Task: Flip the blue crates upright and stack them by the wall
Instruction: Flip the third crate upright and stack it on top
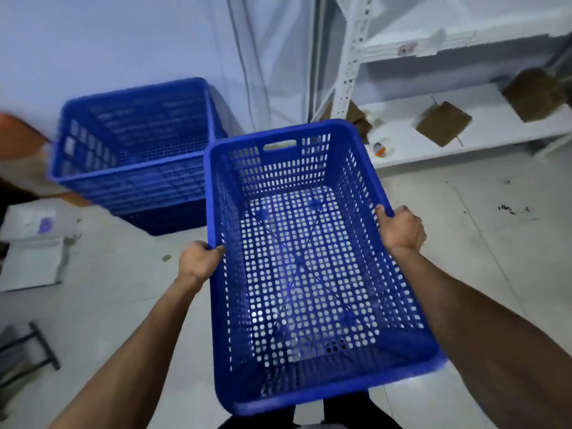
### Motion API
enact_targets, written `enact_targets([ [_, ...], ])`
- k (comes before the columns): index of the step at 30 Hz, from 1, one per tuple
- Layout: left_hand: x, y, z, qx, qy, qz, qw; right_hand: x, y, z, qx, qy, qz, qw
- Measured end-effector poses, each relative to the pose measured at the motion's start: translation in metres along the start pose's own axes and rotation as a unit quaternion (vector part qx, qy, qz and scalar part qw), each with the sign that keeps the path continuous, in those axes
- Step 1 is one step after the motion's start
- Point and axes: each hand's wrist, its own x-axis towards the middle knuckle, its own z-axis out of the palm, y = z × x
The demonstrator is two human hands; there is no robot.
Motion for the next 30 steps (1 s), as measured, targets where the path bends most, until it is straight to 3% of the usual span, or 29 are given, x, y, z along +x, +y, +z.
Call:
enact_targets([
  [16,0.001,-0.077,-0.229,-0.194,0.178,-0.071,0.962,-0.085,-0.297,-0.011,-0.009,0.022,-0.254,0.967],
  [25,0.054,-0.062,-0.284,-0.228,0.204,-0.068,0.950,-0.065,-0.463,-0.005,-0.061,0.062,-0.415,0.906],
  [30,0.108,-0.038,-0.302,-0.267,0.210,-0.105,0.935,-0.028,-0.568,0.025,-0.090,0.076,-0.494,0.862],
])
